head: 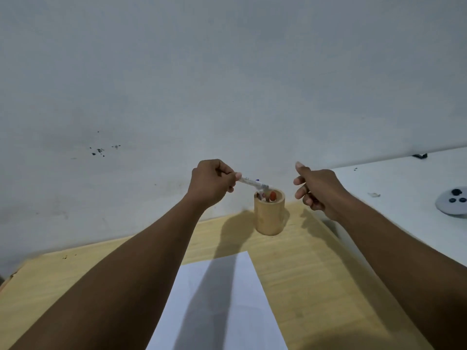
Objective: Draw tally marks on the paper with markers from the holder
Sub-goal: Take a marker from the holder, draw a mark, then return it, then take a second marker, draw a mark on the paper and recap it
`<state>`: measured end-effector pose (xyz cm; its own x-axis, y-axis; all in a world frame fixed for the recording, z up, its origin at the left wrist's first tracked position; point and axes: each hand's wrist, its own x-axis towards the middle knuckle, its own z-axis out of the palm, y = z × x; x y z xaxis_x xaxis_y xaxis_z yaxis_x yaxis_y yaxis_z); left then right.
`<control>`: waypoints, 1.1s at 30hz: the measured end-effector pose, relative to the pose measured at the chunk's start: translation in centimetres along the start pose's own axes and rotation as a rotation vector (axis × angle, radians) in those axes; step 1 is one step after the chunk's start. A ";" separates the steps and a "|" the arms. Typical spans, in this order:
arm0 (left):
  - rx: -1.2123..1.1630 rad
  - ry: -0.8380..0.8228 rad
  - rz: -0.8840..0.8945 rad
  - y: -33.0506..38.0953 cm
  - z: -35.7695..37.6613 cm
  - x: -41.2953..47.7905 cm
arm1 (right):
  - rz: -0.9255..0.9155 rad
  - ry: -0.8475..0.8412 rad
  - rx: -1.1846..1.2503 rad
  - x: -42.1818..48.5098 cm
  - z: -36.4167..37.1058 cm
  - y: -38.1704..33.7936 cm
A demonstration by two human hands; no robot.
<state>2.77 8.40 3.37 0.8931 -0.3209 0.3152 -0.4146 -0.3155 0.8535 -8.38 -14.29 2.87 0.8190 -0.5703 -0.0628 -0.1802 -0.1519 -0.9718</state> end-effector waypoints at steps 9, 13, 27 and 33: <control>0.321 -0.250 0.077 0.8 4.8 1.1 | -0.001 -0.030 -0.044 1.0 -1.0 2.4; 0.458 -0.383 0.190 1.6 6.5 0.9 | -0.020 -0.045 -0.041 0.9 -1.0 3.3; 0.645 -0.263 0.280 2.4 7.9 1.0 | 0.023 -0.077 0.008 0.3 -1.3 5.0; 0.481 -0.095 0.338 5.4 3.5 0.8 | 0.101 -0.193 0.108 -1.1 1.0 2.8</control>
<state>0.60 3.34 6.82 0.6878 -0.5454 0.4791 -0.7253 -0.5445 0.4213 -9.24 -13.26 -0.05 0.8908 -0.4115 -0.1927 -0.2153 -0.0089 -0.9765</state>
